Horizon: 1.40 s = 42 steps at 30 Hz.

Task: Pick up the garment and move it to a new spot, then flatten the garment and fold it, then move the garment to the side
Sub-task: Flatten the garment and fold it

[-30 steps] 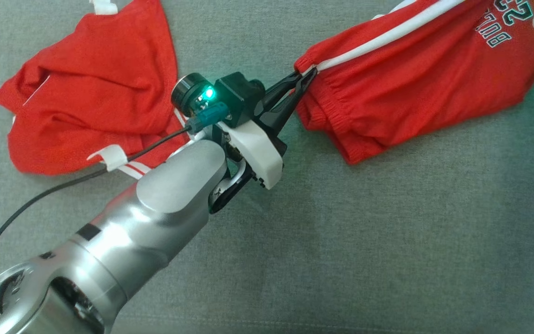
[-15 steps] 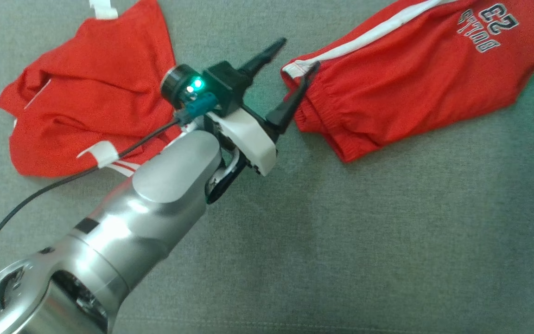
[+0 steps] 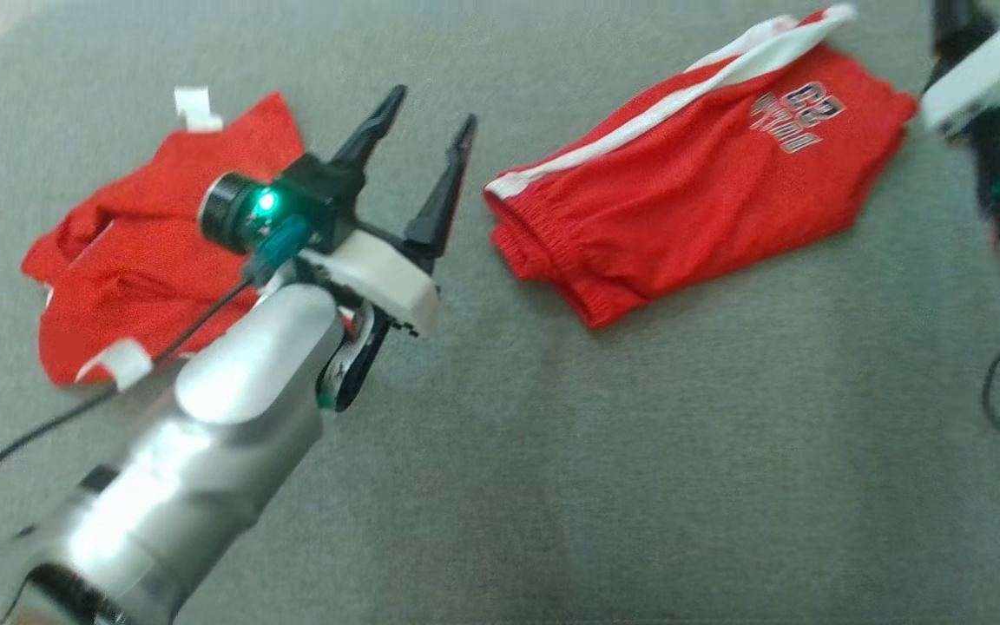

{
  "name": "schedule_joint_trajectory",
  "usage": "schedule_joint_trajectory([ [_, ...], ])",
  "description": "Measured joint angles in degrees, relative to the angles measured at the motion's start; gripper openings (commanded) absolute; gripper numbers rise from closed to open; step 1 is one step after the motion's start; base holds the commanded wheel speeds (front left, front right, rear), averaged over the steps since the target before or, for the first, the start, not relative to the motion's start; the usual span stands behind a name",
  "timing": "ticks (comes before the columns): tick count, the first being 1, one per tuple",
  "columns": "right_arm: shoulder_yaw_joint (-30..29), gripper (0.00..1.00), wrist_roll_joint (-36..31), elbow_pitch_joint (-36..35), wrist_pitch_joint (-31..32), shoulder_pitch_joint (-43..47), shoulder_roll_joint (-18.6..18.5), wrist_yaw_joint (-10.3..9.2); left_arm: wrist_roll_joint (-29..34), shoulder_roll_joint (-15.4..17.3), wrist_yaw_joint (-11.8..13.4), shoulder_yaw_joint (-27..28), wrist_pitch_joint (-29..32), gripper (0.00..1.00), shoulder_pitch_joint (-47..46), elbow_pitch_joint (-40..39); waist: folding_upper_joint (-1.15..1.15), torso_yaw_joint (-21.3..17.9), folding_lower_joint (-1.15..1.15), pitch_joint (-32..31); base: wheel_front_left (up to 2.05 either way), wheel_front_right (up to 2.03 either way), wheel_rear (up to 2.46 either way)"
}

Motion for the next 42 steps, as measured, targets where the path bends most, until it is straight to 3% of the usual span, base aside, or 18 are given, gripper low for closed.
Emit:
schedule_joint_trajectory([
  [10,-0.2,1.00,4.9,-16.3,-8.5,18.7,3.5,0.00,7.7,3.4,9.5,12.2,-0.1,1.00,16.4,-14.1,0.00,-3.7,0.00,-7.1,0.00,0.00,0.00],
  [17,-5.1,1.00,-5.0,-25.8,-8.9,35.9,8.1,0.00,14.1,3.0,12.5,21.9,-0.1,1.00,31.3,-22.1,0.00,-5.5,0.00,-9.7,0.00,0.00,0.00],
  [23,-8.2,1.00,-11.3,-29.7,-8.9,45.4,12.7,0.00,18.6,1.0,10.2,27.0,-0.1,1.00,39.9,-24.0,0.00,-5.4,0.01,-9.2,0.00,0.00,0.00],
  [28,-10.1,1.00,-13.6,-31.4,-7.4,44.5,13.0,0.00,20.9,-0.7,7.5,29.0,-0.1,1.00,39.6,-24.0,0.00,-4.7,0.01,-7.4,0.00,0.00,0.00],
  [32,-15.1,1.00,-16.2,-31.0,-3.1,39.5,13.3,0.00,23.1,-2.0,5.0,29.4,-0.1,1.00,37.1,-23.8,0.00,-3.6,0.02,-4.6,0.00,0.00,0.00],
  [37,-26.0,1.00,-20.6,-24.9,3.4,28.2,13.8,0.00,24.9,-4.2,2.8,30.8,-0.1,1.00,33.7,-22.3,0.00,-1.7,0.03,-0.5,0.00,0.00,0.00],
  [42,-39.6,1.00,-30.9,-12.0,8.9,17.3,13.8,0.00,26.8,-6.0,0.3,31.6,-0.1,1.00,32.8,-20.6,0.00,1.5,0.03,3.1,0.00,0.00,0.00],
])
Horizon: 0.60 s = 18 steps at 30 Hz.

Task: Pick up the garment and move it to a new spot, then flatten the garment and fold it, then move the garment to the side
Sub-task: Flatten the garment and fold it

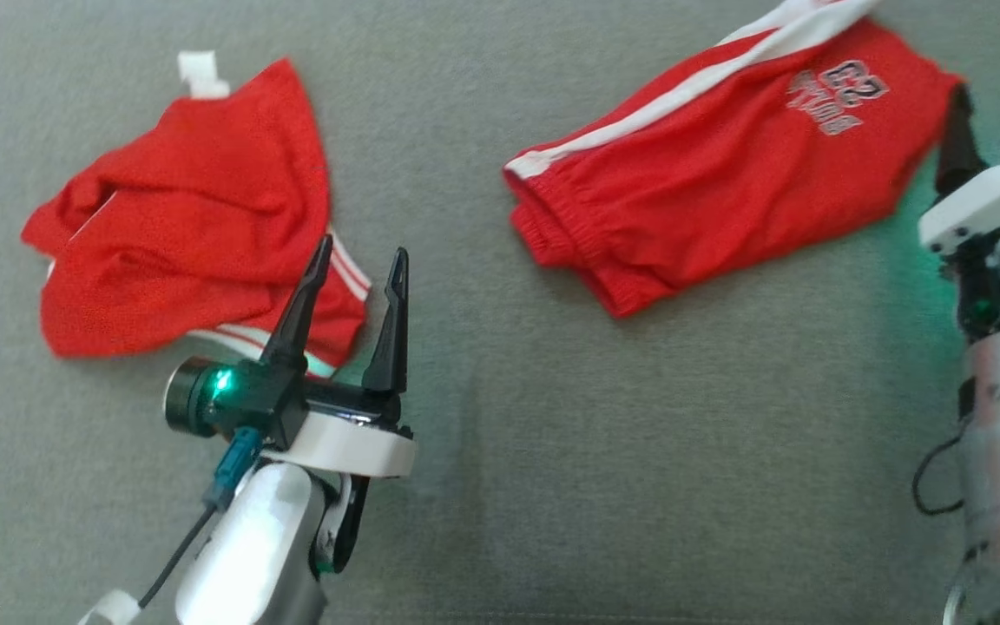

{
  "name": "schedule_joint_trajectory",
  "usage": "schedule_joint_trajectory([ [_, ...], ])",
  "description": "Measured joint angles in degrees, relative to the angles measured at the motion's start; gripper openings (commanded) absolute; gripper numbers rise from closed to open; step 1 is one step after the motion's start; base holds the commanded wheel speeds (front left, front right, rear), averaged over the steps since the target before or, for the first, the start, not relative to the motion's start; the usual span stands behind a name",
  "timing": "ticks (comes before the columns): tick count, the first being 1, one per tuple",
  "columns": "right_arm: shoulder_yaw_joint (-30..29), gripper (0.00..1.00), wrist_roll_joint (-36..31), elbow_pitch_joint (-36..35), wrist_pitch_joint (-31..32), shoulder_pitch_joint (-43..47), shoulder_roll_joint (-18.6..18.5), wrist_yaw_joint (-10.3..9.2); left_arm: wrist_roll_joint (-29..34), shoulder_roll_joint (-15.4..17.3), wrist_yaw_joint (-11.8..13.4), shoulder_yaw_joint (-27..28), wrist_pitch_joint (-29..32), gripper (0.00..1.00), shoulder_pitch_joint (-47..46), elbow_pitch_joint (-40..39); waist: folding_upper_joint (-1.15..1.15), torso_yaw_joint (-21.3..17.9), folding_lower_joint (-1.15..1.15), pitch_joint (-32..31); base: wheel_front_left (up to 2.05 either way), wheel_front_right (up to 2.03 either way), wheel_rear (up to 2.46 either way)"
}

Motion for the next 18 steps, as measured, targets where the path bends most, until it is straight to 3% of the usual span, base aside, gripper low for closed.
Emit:
schedule_joint_trajectory([
  [7,-11.1,1.00,-9.9,12.1,1.4,-6.3,-0.2,0.00,1.1,-1.4,-2.1,1.8,0.0,1.00,-0.2,1.1,0.00,3.0,-0.01,2.2,0.00,0.00,0.00],
  [18,-14.6,1.00,-15.9,21.0,1.1,-13.2,-1.7,0.00,3.1,-2.5,-3.7,4.8,0.0,1.00,-0.6,1.2,0.00,3.8,-0.02,4.3,0.00,0.00,0.00],
])
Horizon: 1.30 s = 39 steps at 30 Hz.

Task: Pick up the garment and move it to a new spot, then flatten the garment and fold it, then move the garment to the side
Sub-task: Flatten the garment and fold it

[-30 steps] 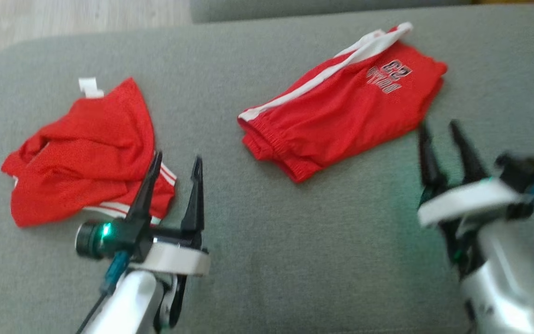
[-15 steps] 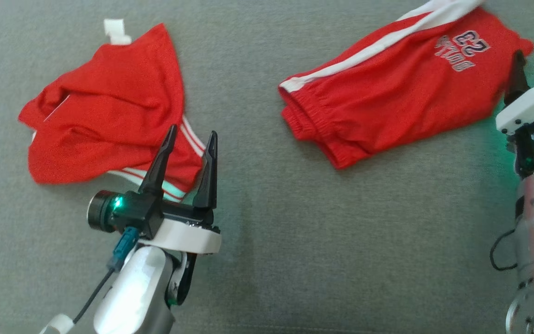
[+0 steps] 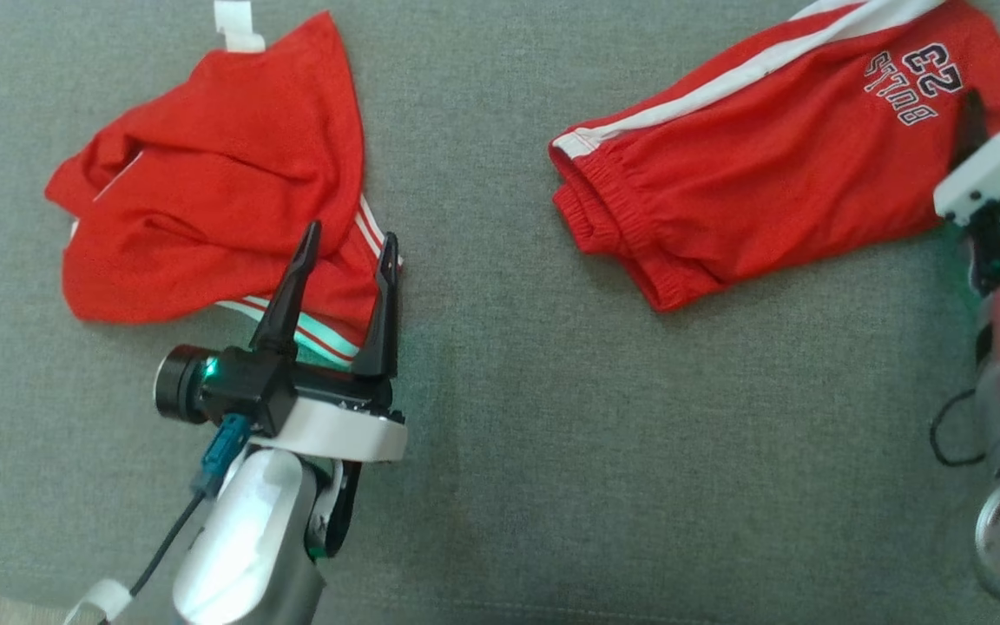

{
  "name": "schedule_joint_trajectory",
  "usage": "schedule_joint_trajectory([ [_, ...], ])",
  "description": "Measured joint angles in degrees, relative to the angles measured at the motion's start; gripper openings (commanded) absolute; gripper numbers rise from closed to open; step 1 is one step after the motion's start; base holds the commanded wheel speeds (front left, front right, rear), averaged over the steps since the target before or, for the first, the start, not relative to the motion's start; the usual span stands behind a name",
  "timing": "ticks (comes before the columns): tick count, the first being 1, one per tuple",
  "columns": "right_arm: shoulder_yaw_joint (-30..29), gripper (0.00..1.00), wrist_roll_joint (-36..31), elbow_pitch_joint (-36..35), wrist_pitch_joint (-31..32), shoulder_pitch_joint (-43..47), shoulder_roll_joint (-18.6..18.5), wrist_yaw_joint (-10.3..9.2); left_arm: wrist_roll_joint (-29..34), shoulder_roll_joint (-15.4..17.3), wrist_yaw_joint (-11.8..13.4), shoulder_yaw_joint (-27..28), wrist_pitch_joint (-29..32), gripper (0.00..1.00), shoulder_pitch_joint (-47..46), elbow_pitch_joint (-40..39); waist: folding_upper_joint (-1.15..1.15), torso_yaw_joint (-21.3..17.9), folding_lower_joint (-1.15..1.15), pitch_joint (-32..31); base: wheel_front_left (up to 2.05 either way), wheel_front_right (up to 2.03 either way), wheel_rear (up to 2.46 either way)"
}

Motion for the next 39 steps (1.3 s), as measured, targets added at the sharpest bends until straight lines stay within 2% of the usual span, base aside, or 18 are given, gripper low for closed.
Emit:
schedule_joint_trajectory([
  [1,0.3,0.86,0.1,0.9,0.0,-0.7,-0.1,0.00,0.1,-0.1,-0.1,0.0,0.0,1.00,-0.2,0.0,0.00,0.0,0.00,0.2,0.00,0.00,0.00],
  [2,1.1,0.12,0.1,1.4,0.0,-1.4,-0.4,-0.01,0.4,-0.2,-0.3,0.1,0.0,1.00,-0.5,0.0,0.00,-0.1,0.01,0.3,0.00,0.00,0.00],
  [3,2.0,0.00,0.1,2.1,-0.5,-2.0,-0.6,0.00,0.5,-0.4,-0.4,0.2,0.0,1.00,-0.7,0.0,0.00,-0.3,0.01,0.4,0.00,0.00,0.00],
  [13,6.1,0.00,7.8,5.7,-7.8,-1.4,-2.2,0.00,1.4,-1.1,-1.5,2.4,0.0,1.00,-0.2,0.3,0.00,-3.5,0.00,-2.6,0.00,0.00,0.00],
  [17,6.6,0.00,12.3,5.6,-10.4,3.8,-6.1,0.00,2.0,-1.2,-1.5,3.4,0.0,1.00,0.1,0.4,0.00,-5.7,0.00,-4.7,0.00,0.00,0.00],
  [24,5.6,0.00,14.6,5.7,-11.1,7.9,-10.3,0.00,2.4,-1.4,-2.0,3.4,0.0,1.00,2.1,0.5,0.00,-7.2,0.00,-5.9,0.00,0.00,0.00],
  [33,7.8,0.00,19.5,3.8,-12.6,7.9,-9.3,0.00,2.9,-1.4,-2.9,3.9,0.0,1.00,2.2,0.8,0.00,-7.0,0.00,-6.6,0.00,0.00,0.00],
  [39,14.2,0.00,25.7,-2.0,-13.0,8.4,-6.6,0.00,2.9,-1.4,-3.0,4.2,0.0,1.00,3.8,1.1,0.00,-6.7,0.00,-8.6,0.00,0.00,0.00],
])
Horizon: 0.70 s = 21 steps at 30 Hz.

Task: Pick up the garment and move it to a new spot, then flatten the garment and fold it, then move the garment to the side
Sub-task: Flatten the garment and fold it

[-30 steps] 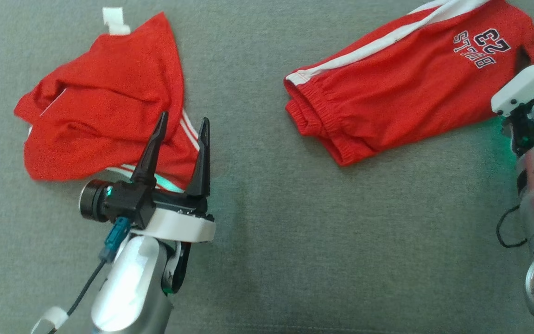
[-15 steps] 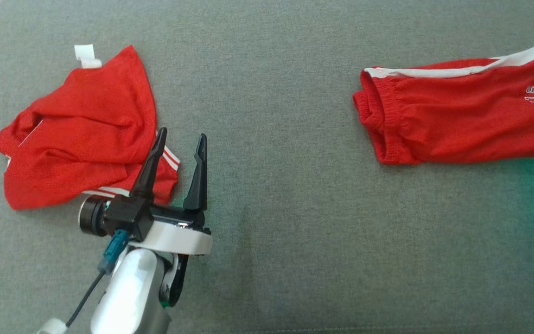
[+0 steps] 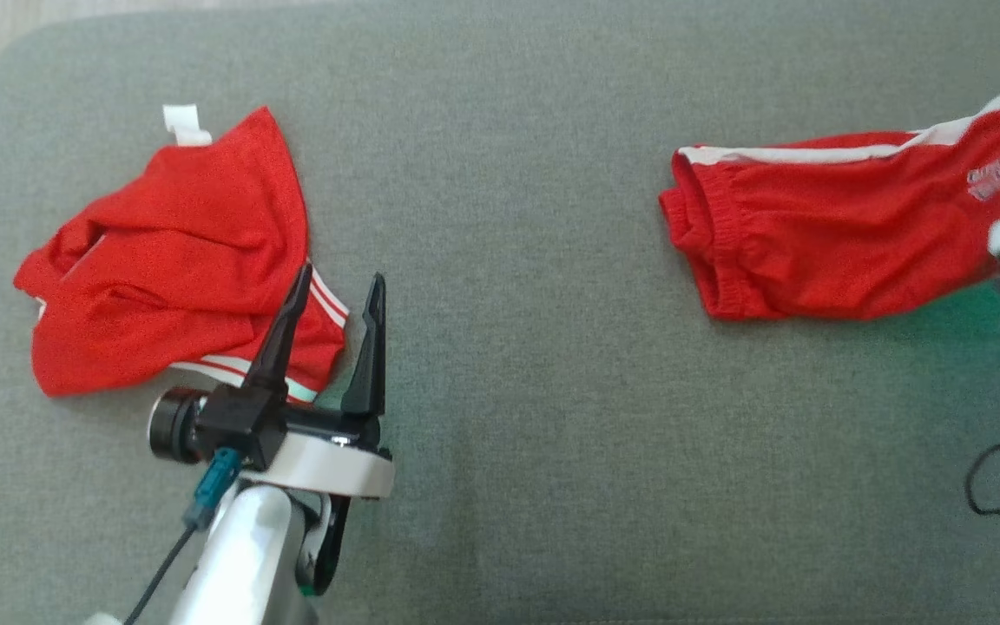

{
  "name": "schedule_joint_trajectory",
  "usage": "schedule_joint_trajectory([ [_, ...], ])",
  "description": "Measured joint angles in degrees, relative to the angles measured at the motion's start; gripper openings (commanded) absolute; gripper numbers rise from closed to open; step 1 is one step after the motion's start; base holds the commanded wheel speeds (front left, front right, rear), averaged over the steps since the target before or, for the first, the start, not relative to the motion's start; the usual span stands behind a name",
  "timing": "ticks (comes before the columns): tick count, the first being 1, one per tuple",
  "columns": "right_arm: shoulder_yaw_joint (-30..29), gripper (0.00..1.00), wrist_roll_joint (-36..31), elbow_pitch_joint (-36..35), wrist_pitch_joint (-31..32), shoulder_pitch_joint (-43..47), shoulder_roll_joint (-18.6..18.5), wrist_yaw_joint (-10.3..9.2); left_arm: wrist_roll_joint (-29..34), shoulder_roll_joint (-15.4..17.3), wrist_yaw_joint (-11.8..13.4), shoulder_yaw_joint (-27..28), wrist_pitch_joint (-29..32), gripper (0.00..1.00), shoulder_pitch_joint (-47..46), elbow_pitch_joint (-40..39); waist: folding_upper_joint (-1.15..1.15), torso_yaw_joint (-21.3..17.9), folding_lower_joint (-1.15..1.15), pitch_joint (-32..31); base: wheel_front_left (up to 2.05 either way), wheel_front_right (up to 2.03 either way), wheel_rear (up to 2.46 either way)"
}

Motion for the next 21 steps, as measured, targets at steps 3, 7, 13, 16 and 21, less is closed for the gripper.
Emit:
schedule_joint_trajectory([
  [3,5.2,0.00,4.4,-5.1,0.3,1.0,1.3,0.00,0.0,0.0,0.0,0.2,0.0,1.00,1.1,0.2,0.00,0.1,0.00,-1.3,0.00,0.00,0.00],
  [7,12.4,0.00,10.5,-12.1,1.1,4.7,2.4,0.00,0.0,0.0,0.0,0.3,0.0,1.00,1.9,0.3,0.00,0.5,0.00,-3.3,0.00,0.00,0.00],
  [13,23.1,0.00,17.3,-20.2,2.7,9.7,4.1,-0.01,0.0,0.0,0.1,0.4,0.0,1.00,3.7,0.2,0.00,2.0,0.00,-5.7,0.00,0.00,0.00],
  [16,28.8,0.00,18.8,-22.2,3.8,11.2,4.4,-0.01,0.0,-0.1,0.1,0.6,0.0,1.00,4.7,0.3,0.00,3.0,-0.01,-6.4,0.00,0.00,0.00],
  [21,38.3,0.00,18.6,-21.8,5.1,13.3,4.4,-0.01,0.0,0.0,0.1,1.1,0.0,1.00,5.4,0.3,0.00,3.8,0.00,-6.9,0.00,0.00,0.00],
])
